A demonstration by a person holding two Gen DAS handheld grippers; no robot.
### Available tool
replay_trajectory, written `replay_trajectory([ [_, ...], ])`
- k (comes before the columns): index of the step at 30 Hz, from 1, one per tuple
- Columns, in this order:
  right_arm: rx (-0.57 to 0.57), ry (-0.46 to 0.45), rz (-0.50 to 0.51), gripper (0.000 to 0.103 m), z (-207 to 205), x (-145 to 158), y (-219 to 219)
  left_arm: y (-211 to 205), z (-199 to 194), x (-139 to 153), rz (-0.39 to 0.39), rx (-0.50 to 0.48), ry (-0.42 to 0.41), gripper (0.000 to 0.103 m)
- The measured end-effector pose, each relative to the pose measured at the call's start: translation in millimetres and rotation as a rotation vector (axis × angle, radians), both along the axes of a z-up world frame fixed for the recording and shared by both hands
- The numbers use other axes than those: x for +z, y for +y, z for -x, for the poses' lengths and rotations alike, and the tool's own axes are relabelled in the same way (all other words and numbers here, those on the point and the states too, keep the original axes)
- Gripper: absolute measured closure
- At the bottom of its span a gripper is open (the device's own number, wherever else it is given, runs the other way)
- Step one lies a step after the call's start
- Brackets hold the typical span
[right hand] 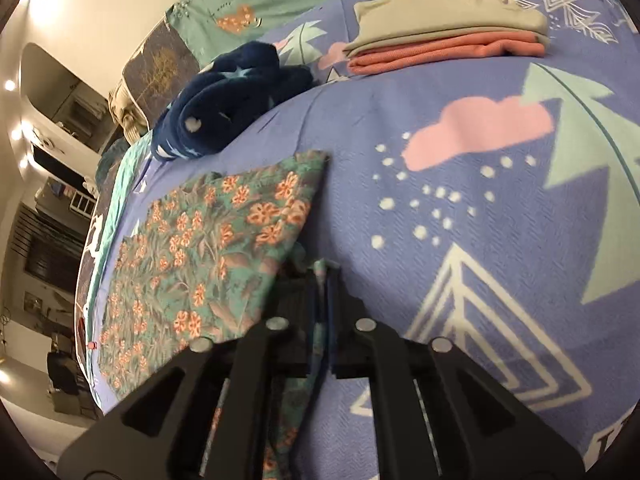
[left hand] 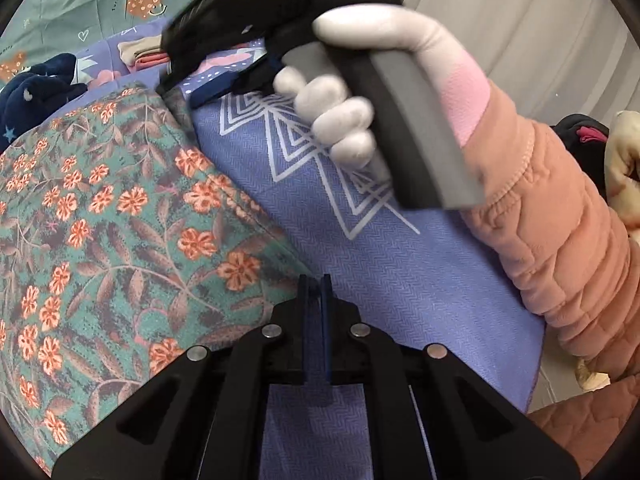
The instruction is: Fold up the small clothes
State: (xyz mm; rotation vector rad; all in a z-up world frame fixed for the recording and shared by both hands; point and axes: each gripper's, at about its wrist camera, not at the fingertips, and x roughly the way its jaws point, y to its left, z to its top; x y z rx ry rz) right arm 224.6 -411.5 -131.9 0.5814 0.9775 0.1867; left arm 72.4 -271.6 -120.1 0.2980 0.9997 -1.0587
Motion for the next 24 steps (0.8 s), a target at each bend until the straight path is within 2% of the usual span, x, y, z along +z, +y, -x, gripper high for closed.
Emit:
replay_trajectory([
  [1,-0.01,-0.004,-0.02,0.072,2,4,-5,4,0,2,-0.007,0.001,-0.01,0.098],
  [2,-0.018,-0.01,-0.032,0.061,4,6,-8,6,6,5,-0.018,-0.001,-0.036,0.09],
  [3,-0.028,-0.015,-0.037,0.059,6,11,-12,5,10,7,-0.022,-0.002,-0.056,0.082],
  [4,-0.031,-0.017,-0.04,0.059,7,14,-15,4,16,11,-0.022,-0.002,-0.091,0.068],
  [5,-0.028,-0.019,-0.052,0.057,7,15,-16,2,23,14,-0.03,-0.003,-0.134,0.062],
  [6,-0.021,-0.019,-0.065,0.055,8,16,-16,0,27,15,-0.041,-0.007,-0.174,0.061],
  [7,-0.008,-0.015,-0.079,0.052,7,15,-15,-4,31,15,-0.057,-0.016,-0.215,0.061],
  [9,0.024,0.005,-0.085,0.046,0,11,-7,-11,31,10,-0.075,-0.03,-0.219,0.064],
  [10,0.043,0.02,-0.084,0.039,-4,8,-2,-13,31,7,-0.08,-0.041,-0.215,0.084],
  [11,0.064,0.028,-0.076,0.038,-10,4,6,-14,30,3,-0.082,-0.049,-0.211,0.096],
  [12,0.063,0.023,-0.05,0.04,-13,6,12,-14,29,3,-0.082,-0.052,-0.201,0.096],
  [13,0.054,0.01,0.018,0.072,-17,8,19,-11,29,7,-0.07,-0.069,-0.178,0.101],
  [14,0.054,0.0,0.057,0.097,-17,13,25,-9,30,9,-0.05,-0.105,-0.139,0.103],
  [15,0.043,-0.031,0.075,0.097,-12,21,28,-8,34,7,-0.035,-0.156,-0.077,0.103],
  [16,0.043,-0.071,0.104,0.097,-6,29,31,-10,39,1,-0.054,-0.178,-0.081,0.103],
  [18,0.053,-0.117,0.227,0.097,-2,37,40,-13,49,-2,-0.063,-0.184,-0.149,0.103],
  [19,0.039,-0.08,0.291,0.097,-8,29,39,-13,51,-1,-0.063,-0.18,-0.152,0.103],
  [20,0.022,-0.037,0.317,0.091,-13,19,36,-12,53,3,-0.048,-0.174,-0.137,0.103],
  [21,0.02,-0.008,0.297,0.088,-18,7,30,-9,56,6,-0.035,-0.177,-0.123,0.103],
  [22,0.012,-0.016,0.247,0.088,-18,2,23,-5,56,8,-0.027,-0.177,-0.116,0.103],
  [23,-0.007,-0.039,0.192,0.087,-12,5,16,2,57,11,-0.025,-0.173,-0.123,0.103],
  [24,-0.017,-0.04,0.184,0.085,-7,7,13,9,58,14,-0.02,-0.168,-0.128,0.102],
])
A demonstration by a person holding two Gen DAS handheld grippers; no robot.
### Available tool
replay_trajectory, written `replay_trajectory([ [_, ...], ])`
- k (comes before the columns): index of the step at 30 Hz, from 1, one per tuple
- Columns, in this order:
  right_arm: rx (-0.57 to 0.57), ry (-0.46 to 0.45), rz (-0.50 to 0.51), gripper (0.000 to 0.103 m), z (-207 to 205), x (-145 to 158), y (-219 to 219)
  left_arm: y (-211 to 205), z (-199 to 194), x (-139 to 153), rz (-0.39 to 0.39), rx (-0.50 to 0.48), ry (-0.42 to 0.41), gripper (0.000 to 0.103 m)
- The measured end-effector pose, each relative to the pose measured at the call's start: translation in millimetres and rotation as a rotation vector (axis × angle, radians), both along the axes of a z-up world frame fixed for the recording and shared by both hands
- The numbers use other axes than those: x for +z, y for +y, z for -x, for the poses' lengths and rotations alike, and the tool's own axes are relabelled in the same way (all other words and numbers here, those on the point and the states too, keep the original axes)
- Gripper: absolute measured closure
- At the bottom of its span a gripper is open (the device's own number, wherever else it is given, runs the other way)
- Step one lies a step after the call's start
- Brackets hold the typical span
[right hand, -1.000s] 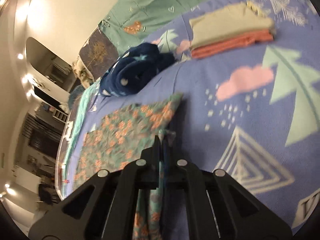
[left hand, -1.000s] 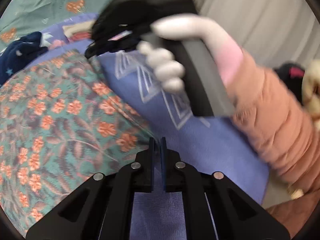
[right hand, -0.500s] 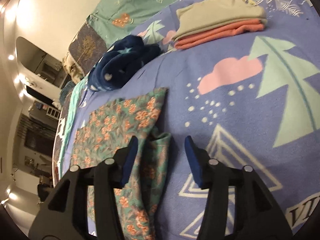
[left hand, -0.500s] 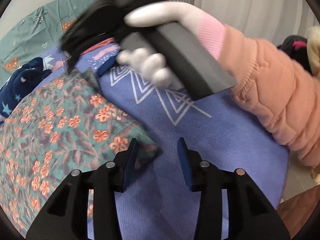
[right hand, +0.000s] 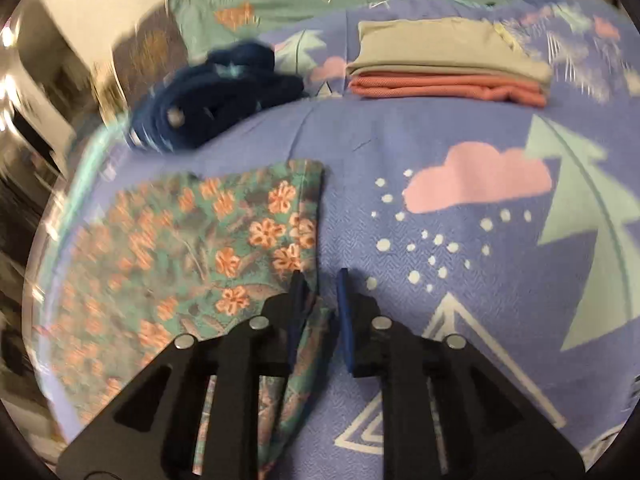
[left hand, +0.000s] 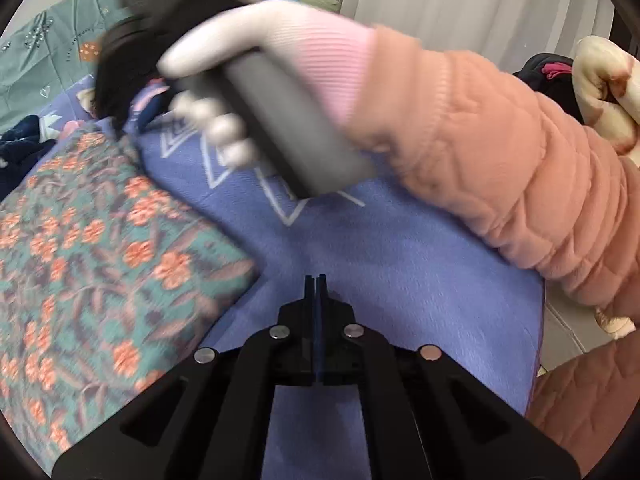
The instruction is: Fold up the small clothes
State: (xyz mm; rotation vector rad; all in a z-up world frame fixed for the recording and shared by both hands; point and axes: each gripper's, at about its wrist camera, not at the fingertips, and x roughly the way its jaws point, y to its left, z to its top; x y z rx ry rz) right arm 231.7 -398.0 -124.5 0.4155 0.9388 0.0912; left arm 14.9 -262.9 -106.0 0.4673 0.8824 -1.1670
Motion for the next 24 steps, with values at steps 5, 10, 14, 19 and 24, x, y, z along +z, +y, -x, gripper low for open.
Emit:
replay_trajectory([
  [5,0.025,-0.056,0.075,0.079,43,28,5,62,-16,21,0.079,0.128,-0.005,0.068],
  [10,0.222,-0.108,-0.015,0.079,99,35,43,149,-35,30,0.122,0.406,0.001,0.068],
  [14,0.306,-0.002,0.154,0.078,124,0,84,228,-52,40,0.132,0.604,-0.033,0.068],
  [19,0.273,-0.075,0.359,0.071,140,28,112,342,-62,55,0.108,0.885,-0.12,0.068],
  [24,0.344,-0.198,0.412,0.065,152,64,159,414,-56,44,0.069,1.026,-0.123,0.068],
])
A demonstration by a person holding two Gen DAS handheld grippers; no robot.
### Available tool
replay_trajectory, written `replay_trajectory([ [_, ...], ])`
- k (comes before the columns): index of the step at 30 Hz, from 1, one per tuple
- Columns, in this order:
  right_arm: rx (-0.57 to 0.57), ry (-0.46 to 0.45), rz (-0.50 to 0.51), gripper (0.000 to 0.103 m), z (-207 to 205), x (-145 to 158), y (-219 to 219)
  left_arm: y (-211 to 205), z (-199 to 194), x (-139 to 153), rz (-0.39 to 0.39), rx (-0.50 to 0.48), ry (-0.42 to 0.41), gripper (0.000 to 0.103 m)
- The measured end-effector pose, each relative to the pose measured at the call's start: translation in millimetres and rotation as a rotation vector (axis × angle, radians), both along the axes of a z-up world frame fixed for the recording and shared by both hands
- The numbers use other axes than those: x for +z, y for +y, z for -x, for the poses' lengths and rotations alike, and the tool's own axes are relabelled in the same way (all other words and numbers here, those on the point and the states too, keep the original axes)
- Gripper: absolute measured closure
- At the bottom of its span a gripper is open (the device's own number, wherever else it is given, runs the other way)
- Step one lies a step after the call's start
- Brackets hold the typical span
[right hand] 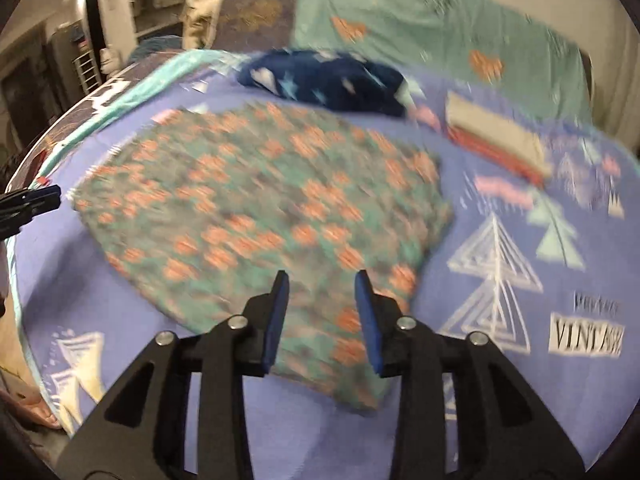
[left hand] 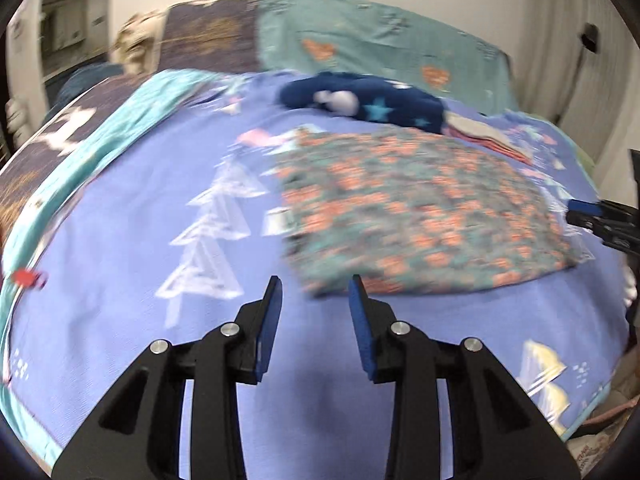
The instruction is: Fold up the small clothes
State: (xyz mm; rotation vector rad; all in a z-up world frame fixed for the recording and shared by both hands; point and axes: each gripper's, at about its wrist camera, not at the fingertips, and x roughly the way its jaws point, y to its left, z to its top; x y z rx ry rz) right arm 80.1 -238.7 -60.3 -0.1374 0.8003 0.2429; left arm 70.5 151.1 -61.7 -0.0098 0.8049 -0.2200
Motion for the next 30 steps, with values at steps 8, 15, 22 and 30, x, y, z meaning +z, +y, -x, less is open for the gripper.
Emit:
replay_trajectory([
  [8,0.29,-0.058,0.146,0.051,6,-13,168,26,-12,-21,0.276,0.011,0.015,0.038],
  [15,0.416,-0.061,0.308,0.046,-2,-44,275,51,-31,-43,0.495,0.038,0.112,0.017],
  [22,0.374,-0.134,0.49,0.044,-17,-62,311,77,-39,-55,0.579,0.06,0.132,0.008],
  [30,0.39,-0.271,0.637,0.04,-23,-80,346,89,-49,-61,0.536,0.101,0.125,0.008],
])
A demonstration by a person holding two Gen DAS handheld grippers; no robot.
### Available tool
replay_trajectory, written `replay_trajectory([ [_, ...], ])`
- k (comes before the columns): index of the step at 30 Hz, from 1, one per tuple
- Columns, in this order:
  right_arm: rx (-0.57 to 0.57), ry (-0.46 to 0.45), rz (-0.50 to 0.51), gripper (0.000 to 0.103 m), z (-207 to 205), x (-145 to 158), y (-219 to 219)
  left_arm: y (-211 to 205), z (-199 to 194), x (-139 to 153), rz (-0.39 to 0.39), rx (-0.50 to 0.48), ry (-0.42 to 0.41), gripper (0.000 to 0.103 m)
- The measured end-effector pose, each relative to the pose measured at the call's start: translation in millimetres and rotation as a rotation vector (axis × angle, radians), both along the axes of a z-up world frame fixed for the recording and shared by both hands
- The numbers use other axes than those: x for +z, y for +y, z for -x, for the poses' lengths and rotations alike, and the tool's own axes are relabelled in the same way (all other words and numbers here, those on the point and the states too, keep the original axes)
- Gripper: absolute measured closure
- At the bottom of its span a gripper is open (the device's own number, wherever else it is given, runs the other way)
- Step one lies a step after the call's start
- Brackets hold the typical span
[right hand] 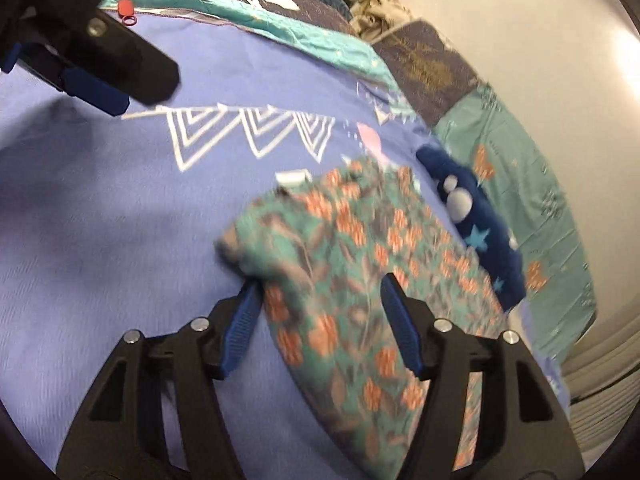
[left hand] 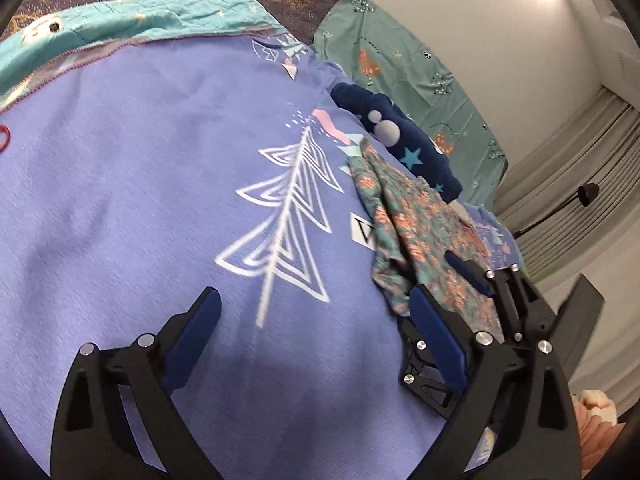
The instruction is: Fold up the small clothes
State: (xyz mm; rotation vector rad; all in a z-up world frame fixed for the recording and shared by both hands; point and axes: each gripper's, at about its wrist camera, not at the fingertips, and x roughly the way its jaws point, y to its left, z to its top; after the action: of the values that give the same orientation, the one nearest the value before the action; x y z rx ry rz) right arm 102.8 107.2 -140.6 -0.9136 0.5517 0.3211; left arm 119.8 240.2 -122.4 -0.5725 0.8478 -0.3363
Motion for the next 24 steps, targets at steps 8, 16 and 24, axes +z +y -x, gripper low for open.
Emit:
replay_trajectory([
  [8,0.128,-0.221,0.174,0.096,8,-24,28,15,-1,-3,-0.039,0.045,0.0,0.008],
  [16,0.047,0.067,-0.165,0.097,-11,31,15,20,-3,-1,-0.068,0.05,-0.006,0.008],
  [24,0.035,0.473,-0.529,0.067,-40,65,-45,-16,-7,10,-0.031,-0.105,-0.061,0.018],
])
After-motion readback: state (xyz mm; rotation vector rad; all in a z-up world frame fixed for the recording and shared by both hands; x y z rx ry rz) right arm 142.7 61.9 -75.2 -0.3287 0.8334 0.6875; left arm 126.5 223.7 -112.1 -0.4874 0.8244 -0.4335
